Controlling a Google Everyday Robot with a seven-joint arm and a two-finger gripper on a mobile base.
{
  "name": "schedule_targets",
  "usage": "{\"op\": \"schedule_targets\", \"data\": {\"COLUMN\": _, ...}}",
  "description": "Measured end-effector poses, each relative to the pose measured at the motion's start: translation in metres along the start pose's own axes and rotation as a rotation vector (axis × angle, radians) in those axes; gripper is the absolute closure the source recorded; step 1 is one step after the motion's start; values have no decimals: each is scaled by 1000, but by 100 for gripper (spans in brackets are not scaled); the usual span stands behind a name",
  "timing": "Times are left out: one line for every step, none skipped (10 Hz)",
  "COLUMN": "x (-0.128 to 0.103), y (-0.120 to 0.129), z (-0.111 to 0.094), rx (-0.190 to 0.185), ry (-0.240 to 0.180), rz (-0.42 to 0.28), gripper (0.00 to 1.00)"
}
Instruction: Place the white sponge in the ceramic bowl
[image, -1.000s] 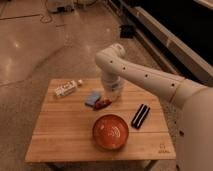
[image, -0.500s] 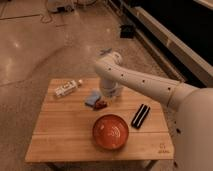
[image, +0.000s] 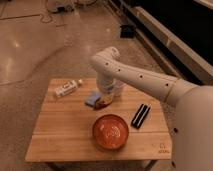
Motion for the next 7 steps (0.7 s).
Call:
{"op": "schedule_targets", "data": {"x": 4, "y": 4, "z": 10, "rx": -7, "ry": -15, "rz": 13, "gripper": 59}}
{"op": "schedule_targets", "data": {"x": 6, "y": 1, "z": 12, "rx": -5, "ry": -21, "rz": 19, "gripper": 59}}
{"op": "schedule_targets", "data": {"x": 7, "y": -1, "z": 9, "rx": -5, "ry": -19, "rz": 14, "gripper": 59}}
{"op": "schedule_targets", "data": {"x": 8, "y": 5, "z": 1, "rx": -9, "ry": -15, "rz": 5, "gripper": 59}}
{"op": "schedule_targets", "data": {"x": 11, "y": 18, "z": -6, "rx": -10, "ry": -8, "rz": 1, "gripper": 59}}
{"op": "schedule_targets", "data": {"x": 8, "y": 23, "z": -5, "rx": -5, "ry": -7, "rz": -8, "gripper": 59}}
{"op": "schedule_targets", "data": {"x": 3, "y": 22, "z": 0, "rx": -5, "ry": -18, "rz": -7, "gripper": 59}}
